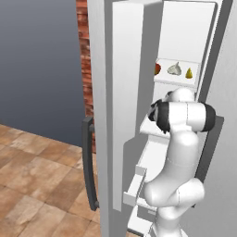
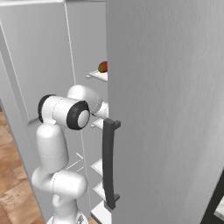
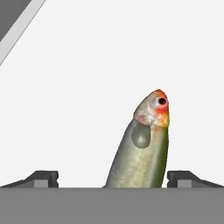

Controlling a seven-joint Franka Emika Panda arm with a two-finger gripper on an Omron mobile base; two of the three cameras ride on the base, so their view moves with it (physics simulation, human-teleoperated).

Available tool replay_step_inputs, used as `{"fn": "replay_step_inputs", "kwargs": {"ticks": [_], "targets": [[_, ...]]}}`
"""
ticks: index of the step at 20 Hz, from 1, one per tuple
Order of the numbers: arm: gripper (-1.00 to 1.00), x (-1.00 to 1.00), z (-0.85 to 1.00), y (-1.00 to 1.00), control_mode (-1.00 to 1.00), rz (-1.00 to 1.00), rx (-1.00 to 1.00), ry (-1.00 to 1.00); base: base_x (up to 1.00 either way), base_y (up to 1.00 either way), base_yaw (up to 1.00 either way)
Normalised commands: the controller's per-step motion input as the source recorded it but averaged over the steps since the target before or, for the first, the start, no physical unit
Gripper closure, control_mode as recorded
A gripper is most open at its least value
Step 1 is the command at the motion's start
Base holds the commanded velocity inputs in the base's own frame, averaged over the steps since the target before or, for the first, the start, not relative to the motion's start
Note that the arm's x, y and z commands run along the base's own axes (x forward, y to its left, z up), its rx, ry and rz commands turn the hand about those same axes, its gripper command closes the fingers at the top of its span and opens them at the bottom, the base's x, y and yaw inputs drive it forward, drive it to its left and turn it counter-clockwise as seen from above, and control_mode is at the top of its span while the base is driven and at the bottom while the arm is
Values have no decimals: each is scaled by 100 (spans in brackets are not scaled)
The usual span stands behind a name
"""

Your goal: Take the fish and garlic from the second highest rack and move them to the highest rack where the mango and lemon wedge are located, to maximize freezer space. Close the freezer door after rearranging.

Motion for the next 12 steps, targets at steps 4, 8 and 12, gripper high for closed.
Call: {"fn": "replay_step_inputs", "kwargs": {"ticks": [4,8,12], "targets": [[-100,17,-57,-3,-100,0,0,0,0,0,0],[100,0,-78,0,-100,0,0,0,0,0,0],[100,0,-79,3,-100,0,0,0,0,0,0]]}}
